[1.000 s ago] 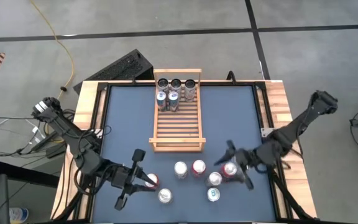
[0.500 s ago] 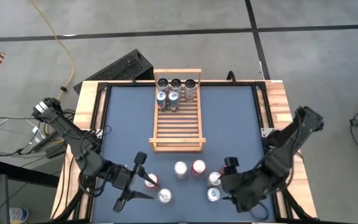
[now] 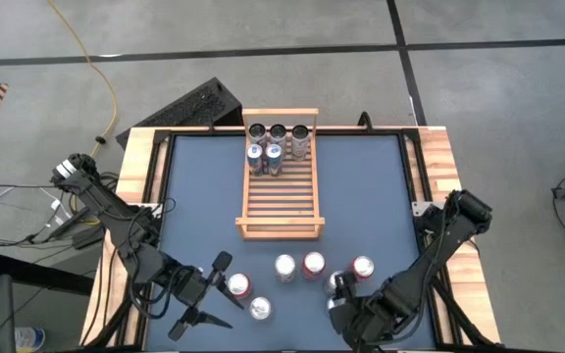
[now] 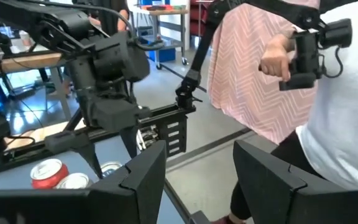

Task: Place canned beverage on shelf
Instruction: Put the blue soda can on the shelf aligned with the other blue soda cans

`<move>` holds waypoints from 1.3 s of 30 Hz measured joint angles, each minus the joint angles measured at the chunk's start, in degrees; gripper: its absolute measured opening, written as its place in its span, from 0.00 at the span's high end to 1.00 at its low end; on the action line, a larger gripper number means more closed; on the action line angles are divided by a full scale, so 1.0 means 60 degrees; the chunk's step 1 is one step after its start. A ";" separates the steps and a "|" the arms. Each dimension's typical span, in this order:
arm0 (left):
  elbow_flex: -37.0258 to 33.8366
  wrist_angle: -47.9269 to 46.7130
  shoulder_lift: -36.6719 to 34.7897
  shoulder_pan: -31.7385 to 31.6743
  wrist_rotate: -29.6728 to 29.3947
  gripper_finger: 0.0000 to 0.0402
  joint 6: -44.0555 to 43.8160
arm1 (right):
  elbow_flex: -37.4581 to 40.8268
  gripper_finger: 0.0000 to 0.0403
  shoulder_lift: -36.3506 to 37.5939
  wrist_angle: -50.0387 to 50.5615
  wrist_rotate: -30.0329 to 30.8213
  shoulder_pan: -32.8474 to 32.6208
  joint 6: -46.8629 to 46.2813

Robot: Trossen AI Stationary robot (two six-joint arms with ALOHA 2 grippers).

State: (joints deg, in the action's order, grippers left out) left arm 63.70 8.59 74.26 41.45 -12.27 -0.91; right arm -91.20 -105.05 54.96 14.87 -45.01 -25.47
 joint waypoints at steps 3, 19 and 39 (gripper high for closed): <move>0.0000 -0.0017 0.0000 -0.0007 -0.0026 0.55 -0.0067 | -0.0004 0.23 -0.0029 0.0003 0.0004 0.0043 0.0481; 0.0004 -0.0045 0.0000 -0.0007 -0.0119 0.56 -0.0062 | -0.0794 0.23 0.0032 0.0473 -0.0062 0.0003 0.2005; 0.0007 -0.0318 0.0000 -0.0007 -0.0373 0.55 -0.0165 | -0.0798 0.23 -0.0197 0.0762 -0.0761 0.0531 0.3835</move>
State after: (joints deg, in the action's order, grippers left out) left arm 63.75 6.69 74.26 41.41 -14.51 -1.90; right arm -95.98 -106.24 59.53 10.31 -41.83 -2.46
